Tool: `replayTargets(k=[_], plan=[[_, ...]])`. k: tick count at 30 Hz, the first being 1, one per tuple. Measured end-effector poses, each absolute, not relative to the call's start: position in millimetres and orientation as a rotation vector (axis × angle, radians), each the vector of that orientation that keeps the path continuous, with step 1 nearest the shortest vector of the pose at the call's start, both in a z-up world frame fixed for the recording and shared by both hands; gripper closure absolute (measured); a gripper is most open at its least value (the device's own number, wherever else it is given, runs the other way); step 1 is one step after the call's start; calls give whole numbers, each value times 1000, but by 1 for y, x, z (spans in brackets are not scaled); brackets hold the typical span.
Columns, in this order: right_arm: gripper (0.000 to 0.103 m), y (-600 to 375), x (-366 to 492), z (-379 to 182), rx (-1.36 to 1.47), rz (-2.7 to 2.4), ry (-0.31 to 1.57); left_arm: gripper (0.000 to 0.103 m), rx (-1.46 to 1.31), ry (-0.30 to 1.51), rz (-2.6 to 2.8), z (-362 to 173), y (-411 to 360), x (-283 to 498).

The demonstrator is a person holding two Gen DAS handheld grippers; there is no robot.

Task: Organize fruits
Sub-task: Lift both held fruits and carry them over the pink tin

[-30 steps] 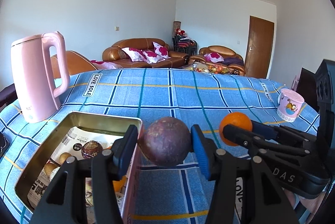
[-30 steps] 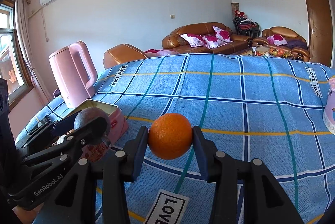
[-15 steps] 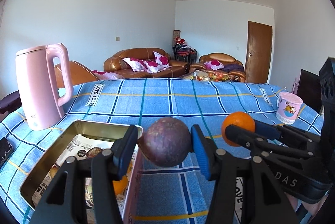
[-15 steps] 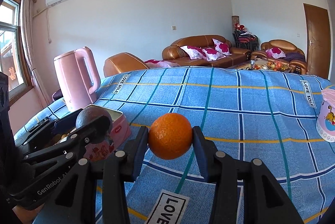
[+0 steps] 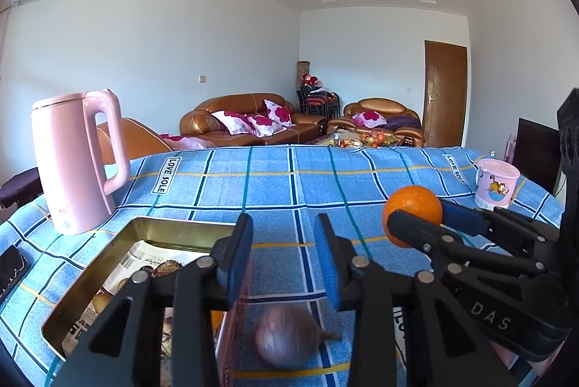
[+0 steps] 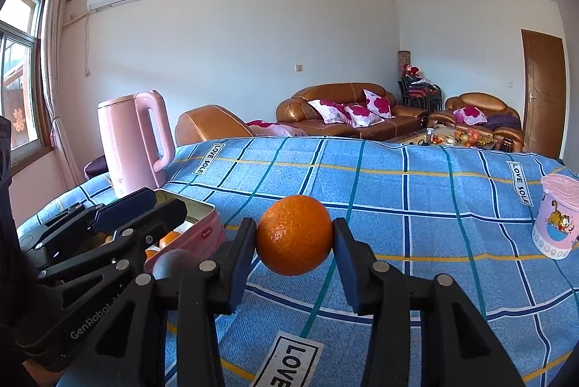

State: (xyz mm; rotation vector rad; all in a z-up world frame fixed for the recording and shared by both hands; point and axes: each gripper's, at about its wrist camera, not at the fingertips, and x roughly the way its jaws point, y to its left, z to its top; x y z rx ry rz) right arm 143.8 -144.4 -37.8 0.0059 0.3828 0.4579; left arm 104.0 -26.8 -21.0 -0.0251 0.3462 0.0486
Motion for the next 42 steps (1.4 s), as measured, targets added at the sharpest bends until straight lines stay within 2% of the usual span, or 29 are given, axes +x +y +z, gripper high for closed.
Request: replayTargets(k=[3, 5, 7, 8, 11, 13, 20, 26, 33, 36, 42], plan=[[58, -145, 142, -37, 8, 454, 375, 66, -37, 354, 44, -22, -24, 104], [58, -148, 142, -37, 20, 450, 374, 60, -50, 368, 44, -23, -20, 106], [58, -152, 142, -37, 35, 446, 377, 24, -76, 389, 41, -23, -15, 108], [58, -154, 142, -37, 42, 445, 379, 21, -91, 399, 24, -24, -12, 108], [58, -162, 140, -38, 60, 430, 382, 22, -107, 443, -25, -28, -10, 107], [58, -167, 138, -38, 74, 429, 378, 29, -78, 496, -45, -32, -15, 104], [58, -179, 126, -37, 82, 426, 372, 30, 48, 653, -68, -47, -40, 104], [58, -178, 123, -36, 78, 427, 363, 41, 36, 756, -86, -60, -40, 120], [58, -177, 123, -36, 70, 429, 369, 43, 56, 791, -69, -64, -51, 145], [58, -179, 123, -36, 77, 431, 371, 51, 93, 803, -50, -66, -54, 151], [58, -181, 124, -37, 89, 438, 368, 52, 40, 754, -52, -59, -44, 140]])
